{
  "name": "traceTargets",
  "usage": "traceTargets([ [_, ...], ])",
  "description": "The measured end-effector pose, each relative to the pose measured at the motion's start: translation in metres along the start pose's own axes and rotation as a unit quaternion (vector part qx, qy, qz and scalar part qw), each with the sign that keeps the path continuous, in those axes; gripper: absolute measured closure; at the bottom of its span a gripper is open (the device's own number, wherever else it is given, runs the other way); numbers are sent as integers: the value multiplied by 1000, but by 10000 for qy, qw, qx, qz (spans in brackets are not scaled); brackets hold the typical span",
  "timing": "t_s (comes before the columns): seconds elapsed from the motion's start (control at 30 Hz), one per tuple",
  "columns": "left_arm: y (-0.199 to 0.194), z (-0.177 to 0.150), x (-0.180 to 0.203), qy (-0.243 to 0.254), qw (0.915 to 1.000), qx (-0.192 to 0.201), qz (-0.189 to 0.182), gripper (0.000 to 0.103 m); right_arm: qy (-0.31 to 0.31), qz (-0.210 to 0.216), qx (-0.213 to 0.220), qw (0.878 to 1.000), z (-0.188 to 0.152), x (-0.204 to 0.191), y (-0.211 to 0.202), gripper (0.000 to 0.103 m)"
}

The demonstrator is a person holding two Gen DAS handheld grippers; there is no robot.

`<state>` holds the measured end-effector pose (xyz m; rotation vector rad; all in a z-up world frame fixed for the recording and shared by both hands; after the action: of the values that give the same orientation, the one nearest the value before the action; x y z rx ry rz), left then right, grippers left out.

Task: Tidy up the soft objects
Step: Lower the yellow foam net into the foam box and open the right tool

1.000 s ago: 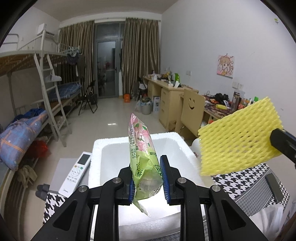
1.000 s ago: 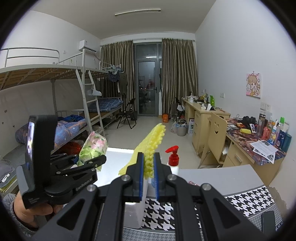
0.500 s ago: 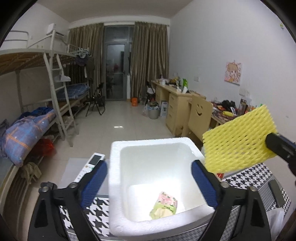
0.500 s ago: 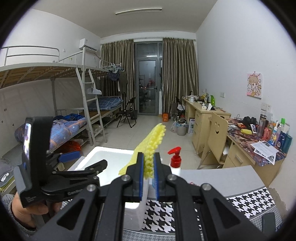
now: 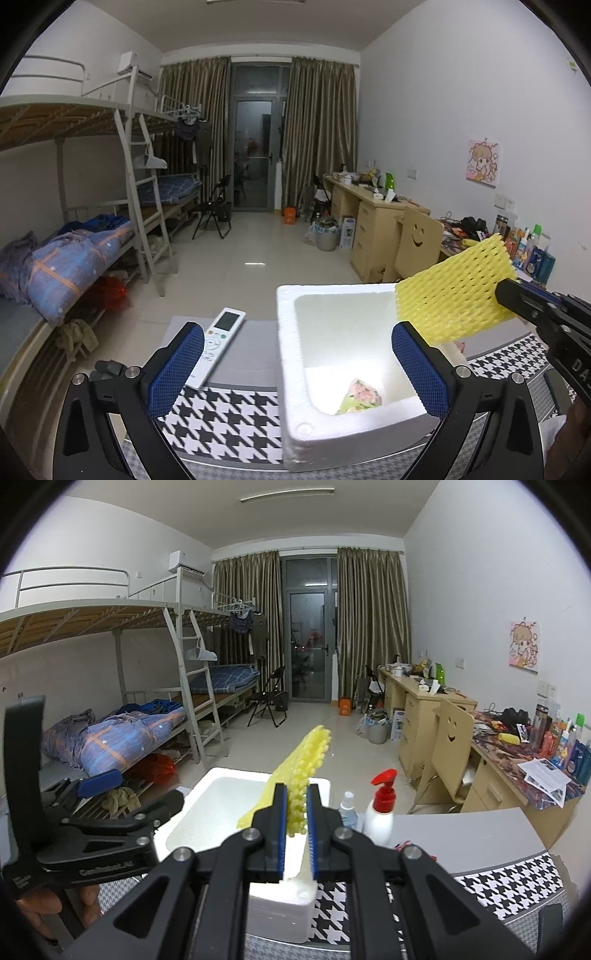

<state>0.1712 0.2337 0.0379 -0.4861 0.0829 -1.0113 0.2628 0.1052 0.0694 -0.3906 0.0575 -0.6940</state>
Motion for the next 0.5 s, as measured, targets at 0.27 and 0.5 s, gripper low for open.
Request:
traceTargets([
  [0.27,-8,-3,-12,-35,10000,39,44,1,21,158,-185,9997,0,-9,18,90],
  [0.5,-10,-4,-22,-69,9999,86,82,1,26,240,-307,9992,0,-17,34,90],
])
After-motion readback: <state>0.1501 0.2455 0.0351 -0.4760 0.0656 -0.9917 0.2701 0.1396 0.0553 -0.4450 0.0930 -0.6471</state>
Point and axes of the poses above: each gripper's, at about its wrist camera, not at the fingertips, and y roughly the way its jaws point, x to its right, z to its top, the point moved 2 cm from there along y, roughly the way its jaws point, and after that the axes turned 6 degrees about -y, right-handed, at the moved point
